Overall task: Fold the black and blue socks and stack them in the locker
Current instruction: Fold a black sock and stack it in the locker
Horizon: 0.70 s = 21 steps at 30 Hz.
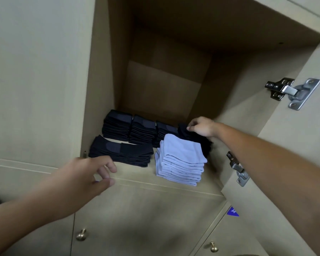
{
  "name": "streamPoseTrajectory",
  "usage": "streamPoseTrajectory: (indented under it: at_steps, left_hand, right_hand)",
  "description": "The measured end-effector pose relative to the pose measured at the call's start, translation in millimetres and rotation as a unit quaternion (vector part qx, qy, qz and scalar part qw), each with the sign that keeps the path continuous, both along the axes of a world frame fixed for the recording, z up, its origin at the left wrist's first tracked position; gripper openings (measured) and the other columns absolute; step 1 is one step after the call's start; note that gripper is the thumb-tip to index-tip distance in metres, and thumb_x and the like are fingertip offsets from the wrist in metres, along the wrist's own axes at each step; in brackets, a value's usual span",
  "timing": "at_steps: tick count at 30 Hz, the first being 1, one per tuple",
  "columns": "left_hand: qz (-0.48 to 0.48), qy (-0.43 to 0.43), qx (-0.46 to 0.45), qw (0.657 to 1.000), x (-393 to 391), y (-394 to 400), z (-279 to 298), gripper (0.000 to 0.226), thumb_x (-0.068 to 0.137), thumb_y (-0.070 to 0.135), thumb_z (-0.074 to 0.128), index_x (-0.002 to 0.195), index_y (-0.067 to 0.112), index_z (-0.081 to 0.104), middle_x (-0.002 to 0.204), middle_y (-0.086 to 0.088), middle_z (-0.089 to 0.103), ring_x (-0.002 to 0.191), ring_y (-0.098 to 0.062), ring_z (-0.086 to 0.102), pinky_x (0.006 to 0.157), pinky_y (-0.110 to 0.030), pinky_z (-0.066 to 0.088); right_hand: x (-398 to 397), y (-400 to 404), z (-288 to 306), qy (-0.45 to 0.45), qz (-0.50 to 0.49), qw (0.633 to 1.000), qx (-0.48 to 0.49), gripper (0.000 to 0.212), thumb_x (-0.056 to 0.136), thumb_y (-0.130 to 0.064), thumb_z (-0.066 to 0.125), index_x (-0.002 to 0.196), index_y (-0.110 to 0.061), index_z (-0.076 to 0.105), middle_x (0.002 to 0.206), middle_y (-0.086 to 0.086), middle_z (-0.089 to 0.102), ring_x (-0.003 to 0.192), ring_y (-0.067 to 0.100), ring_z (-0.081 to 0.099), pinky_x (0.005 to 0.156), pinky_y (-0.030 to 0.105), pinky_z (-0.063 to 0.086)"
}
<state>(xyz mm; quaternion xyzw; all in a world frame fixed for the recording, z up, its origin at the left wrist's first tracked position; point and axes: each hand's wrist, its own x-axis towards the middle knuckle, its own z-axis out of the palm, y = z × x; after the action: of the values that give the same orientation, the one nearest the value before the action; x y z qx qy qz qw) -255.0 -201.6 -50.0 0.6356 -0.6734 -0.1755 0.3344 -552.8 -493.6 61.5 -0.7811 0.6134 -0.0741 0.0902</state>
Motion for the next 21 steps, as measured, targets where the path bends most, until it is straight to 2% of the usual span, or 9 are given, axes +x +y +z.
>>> streamPoseTrajectory:
  at_steps: [2,3,5,9,12,16,21]
  left_hand:
    - [0.002,0.001,0.000,1.000,5,4,3,0.013,0.091,0.031,0.071,0.093,0.039,0.061,0.093,0.030,0.068,0.062,-0.006,0.063,0.067,-0.029,0.052]
    - [0.004,0.000,0.000,1.000,8,6,4,0.012,0.091,0.031,0.071,0.093,0.038,0.061,0.092,0.029,0.068,0.061,-0.009,0.062,0.069,-0.032,0.053]
    - [0.012,0.003,-0.002,1.000,14,10,7,0.011,0.090,0.033,0.071,0.093,0.038,0.062,0.091,0.029,0.069,0.063,-0.010,0.061,0.073,-0.036,0.055]
    - [0.026,0.006,-0.010,1.000,20,18,16,0.008,0.091,0.032,0.070,0.091,0.037,0.063,0.086,0.028,0.068,0.070,-0.003,0.061,0.076,-0.037,0.055]
    - [0.027,0.000,-0.012,1.000,25,25,22,0.008,0.092,0.032,0.069,0.088,0.037,0.063,0.085,0.028,0.069,0.070,-0.002,0.064,0.075,-0.035,0.055]
    - [0.028,-0.013,-0.005,1.000,35,33,25,0.004,0.093,0.037,0.068,0.090,0.037,0.065,0.088,0.032,0.066,0.069,-0.004,0.067,0.079,-0.036,0.056]
    - [0.047,0.000,-0.008,0.999,47,43,26,0.007,0.092,0.033,0.071,0.087,0.034,0.066,0.082,0.027,0.068,0.064,-0.002,0.068,0.072,-0.032,0.055]
  right_hand:
    - [0,7,6,-0.006,0.008,0.997,-0.073,0.010,0.095,-0.022,0.063,0.099,-0.019,0.072,0.110,0.003,0.069,0.110,0.023,0.062,0.085,0.027,0.044]
    - [2,13,8,-0.009,0.011,0.994,-0.105,0.011,0.094,-0.018,0.062,0.095,-0.019,0.072,0.103,0.002,0.070,0.106,0.023,0.063,0.084,0.026,0.046]
    - [6,30,11,-0.015,0.023,0.989,-0.145,0.013,0.093,-0.017,0.059,0.093,-0.018,0.072,0.098,0.003,0.071,0.099,0.023,0.065,0.084,0.029,0.049]
    - [15,72,3,-0.021,0.071,0.984,-0.161,0.011,0.096,-0.017,0.058,0.097,-0.020,0.069,0.097,0.001,0.070,0.089,0.020,0.066,0.078,0.033,0.054]
    - [29,108,-8,-0.033,0.116,0.973,-0.194,0.012,0.097,-0.019,0.059,0.104,-0.019,0.068,0.100,-0.004,0.066,0.095,0.016,0.062,0.083,0.033,0.052]
    - [56,157,-23,-0.087,0.163,0.960,-0.211,0.016,0.098,-0.018,0.057,0.111,-0.020,0.067,0.104,-0.009,0.062,0.105,0.010,0.050,0.088,0.026,0.040]
    - [98,215,-50,-0.159,0.229,0.940,-0.199,0.015,0.100,-0.020,0.056,0.110,-0.022,0.067,0.103,-0.012,0.063,0.105,0.007,0.049,0.088,0.024,0.041]
